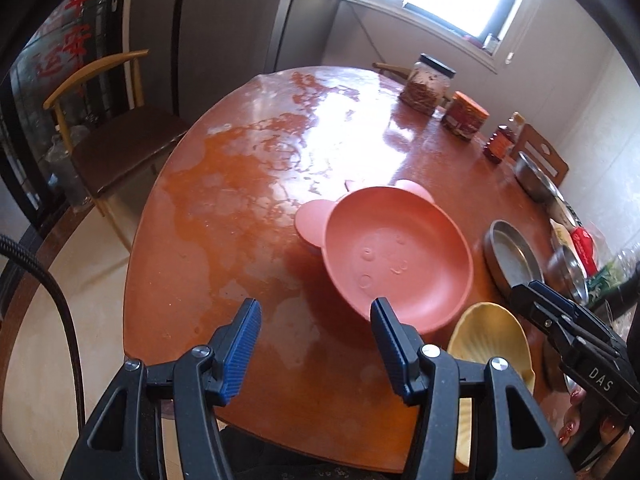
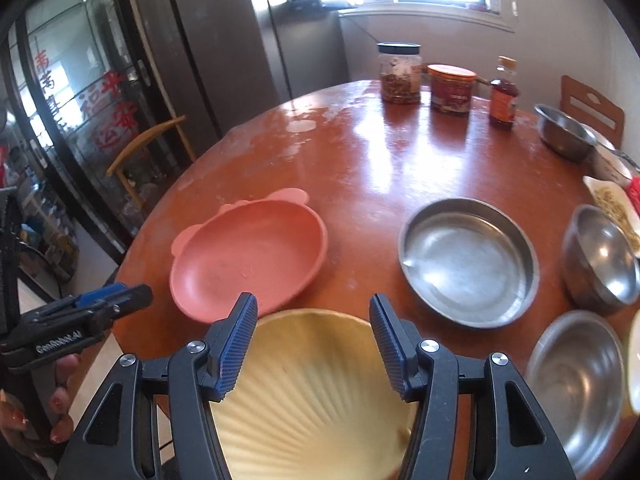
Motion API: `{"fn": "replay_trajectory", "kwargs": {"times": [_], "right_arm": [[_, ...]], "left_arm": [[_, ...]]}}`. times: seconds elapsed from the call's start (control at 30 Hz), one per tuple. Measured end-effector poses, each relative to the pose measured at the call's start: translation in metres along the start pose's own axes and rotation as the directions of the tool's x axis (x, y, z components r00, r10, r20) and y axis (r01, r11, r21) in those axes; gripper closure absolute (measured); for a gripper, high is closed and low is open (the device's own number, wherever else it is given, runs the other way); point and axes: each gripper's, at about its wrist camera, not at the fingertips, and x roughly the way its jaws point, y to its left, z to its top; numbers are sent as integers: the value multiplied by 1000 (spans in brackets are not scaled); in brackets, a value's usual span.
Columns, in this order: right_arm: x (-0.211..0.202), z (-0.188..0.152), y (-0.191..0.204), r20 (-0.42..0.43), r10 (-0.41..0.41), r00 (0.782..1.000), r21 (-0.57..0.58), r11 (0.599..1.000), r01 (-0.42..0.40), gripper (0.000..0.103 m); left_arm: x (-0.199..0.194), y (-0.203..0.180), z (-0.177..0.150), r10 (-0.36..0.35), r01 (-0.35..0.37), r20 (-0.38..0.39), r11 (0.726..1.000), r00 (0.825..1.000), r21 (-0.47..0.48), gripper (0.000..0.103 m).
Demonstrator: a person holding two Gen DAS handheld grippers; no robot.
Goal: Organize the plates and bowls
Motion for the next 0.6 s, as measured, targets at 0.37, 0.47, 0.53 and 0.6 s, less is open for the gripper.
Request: {"fn": "replay_trajectory", "kwargs": {"times": [0.37,0.47,0.53,0.6], "right_arm": [[67,28,-12,-122,-27,992,21,999,29,43],[79,28,-14,-143,-16,990,26,999,20,51],[84,29,-13,-144,-2,990,18,1000,5,61],[87,29,-12,-151,20,988,17,1000,-17,70]], "left_arm": [[37,-3,21,-13,11,-73,999,997,-37,46],[43,-5,25,-28,25,-81,999,996,-43,46],[45,-5,26,-40,36,-83,998,996,-46,52],[48,-10,27,-36,33,-81,999,996,-32,69]]}}
